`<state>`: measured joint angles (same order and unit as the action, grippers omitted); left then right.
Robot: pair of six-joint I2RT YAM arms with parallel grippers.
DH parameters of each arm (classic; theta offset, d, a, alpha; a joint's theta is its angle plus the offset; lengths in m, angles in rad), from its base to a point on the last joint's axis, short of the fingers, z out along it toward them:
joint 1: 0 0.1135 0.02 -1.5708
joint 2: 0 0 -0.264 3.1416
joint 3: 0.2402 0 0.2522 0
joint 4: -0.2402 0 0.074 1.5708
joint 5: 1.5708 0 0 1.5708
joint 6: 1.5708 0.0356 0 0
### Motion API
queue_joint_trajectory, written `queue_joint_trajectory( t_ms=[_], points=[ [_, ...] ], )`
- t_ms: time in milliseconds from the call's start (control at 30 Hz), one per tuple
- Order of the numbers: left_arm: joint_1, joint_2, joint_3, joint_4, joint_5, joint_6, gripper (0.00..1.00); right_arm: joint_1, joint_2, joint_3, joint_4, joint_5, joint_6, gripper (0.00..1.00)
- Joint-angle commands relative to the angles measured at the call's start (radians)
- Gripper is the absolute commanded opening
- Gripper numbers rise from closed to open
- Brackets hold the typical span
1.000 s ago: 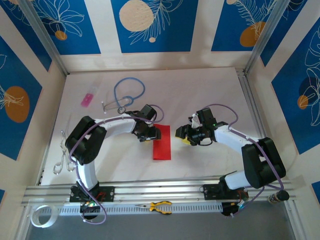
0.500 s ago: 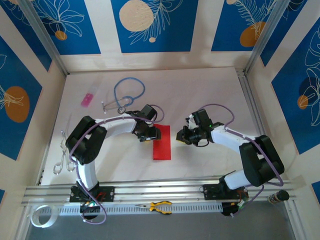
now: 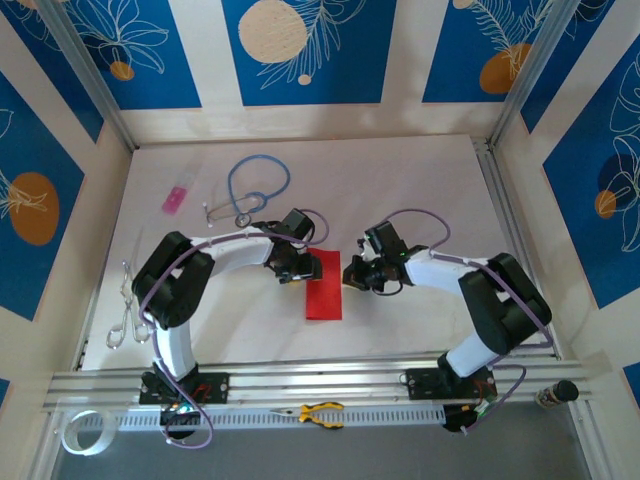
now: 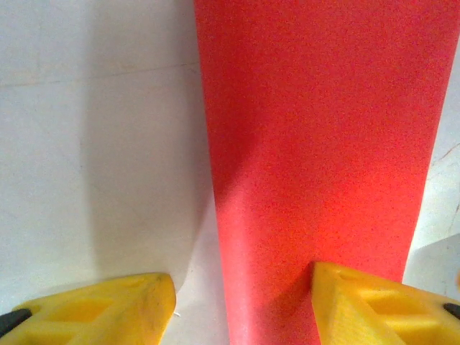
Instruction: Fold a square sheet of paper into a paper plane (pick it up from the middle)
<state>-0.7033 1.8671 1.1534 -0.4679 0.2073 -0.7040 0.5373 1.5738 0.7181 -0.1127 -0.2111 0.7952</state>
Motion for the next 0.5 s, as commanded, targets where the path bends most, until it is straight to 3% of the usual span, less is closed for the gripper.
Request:
queue_joint_trajectory(
  t_ms=[0,467],
  points=[
    [-0.017,0.084,-0.02,0.063,-0.036,0.023,0.58,0.037,0.038,0.055,0.015,0.021,0.01,0.0],
    [-0.018,0.096,-0.022,0.069,-0.028,0.018,0.58,0.095,0.132,0.095,0.032,0.091,0.017,0.0]
  ],
)
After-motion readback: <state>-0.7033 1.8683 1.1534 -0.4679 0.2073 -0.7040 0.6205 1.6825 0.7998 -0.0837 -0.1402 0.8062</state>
